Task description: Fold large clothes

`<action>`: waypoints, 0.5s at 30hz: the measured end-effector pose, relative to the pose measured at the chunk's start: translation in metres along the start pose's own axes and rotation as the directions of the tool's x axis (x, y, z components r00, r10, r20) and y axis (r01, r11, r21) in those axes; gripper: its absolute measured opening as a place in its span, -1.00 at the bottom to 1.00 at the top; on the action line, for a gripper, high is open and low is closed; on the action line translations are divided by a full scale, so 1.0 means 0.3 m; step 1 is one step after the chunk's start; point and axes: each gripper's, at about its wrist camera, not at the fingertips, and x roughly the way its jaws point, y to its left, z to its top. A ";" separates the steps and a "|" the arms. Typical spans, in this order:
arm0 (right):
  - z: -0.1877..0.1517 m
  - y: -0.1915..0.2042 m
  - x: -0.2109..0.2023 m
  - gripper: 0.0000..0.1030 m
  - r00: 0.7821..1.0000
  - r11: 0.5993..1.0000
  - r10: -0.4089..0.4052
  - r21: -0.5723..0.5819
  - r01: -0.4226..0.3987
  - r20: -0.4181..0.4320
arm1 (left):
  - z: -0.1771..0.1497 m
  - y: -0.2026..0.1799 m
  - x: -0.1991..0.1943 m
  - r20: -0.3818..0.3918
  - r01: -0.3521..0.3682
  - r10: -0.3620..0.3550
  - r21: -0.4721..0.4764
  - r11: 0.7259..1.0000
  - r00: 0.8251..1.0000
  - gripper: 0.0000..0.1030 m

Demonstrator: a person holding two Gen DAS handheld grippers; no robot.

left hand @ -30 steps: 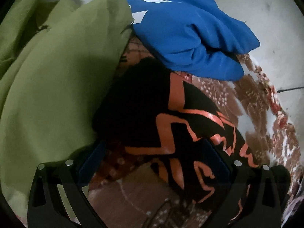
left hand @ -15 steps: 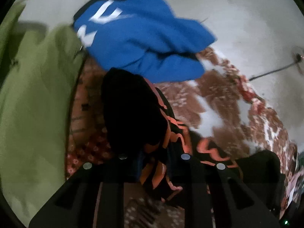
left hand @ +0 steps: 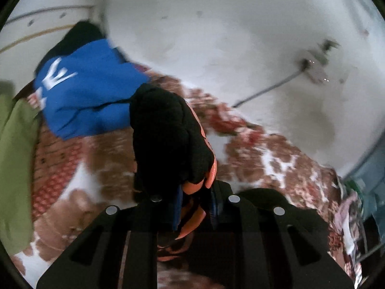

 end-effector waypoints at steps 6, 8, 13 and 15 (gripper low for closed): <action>-0.023 0.000 0.008 0.93 1.000 1.000 -0.008 -0.014 0.009 0.024 | 0.001 -0.301 0.029 -0.019 0.089 -0.088 0.070 0.994 0.996 -0.66; -0.023 -0.004 0.014 0.93 1.000 1.000 -0.006 0.005 0.006 0.024 | -0.008 -0.405 0.045 -0.033 0.121 -0.118 0.105 0.987 0.993 -0.66; -0.031 0.005 0.011 0.93 0.999 1.000 -0.016 0.012 0.016 0.038 | -0.065 -0.650 0.123 -0.120 0.165 -0.146 0.170 0.972 0.982 -0.66; -0.034 0.006 0.009 0.93 0.999 1.000 -0.017 0.011 0.017 0.042 | -0.095 -0.734 0.147 -0.142 0.182 -0.156 0.195 0.964 0.977 -0.66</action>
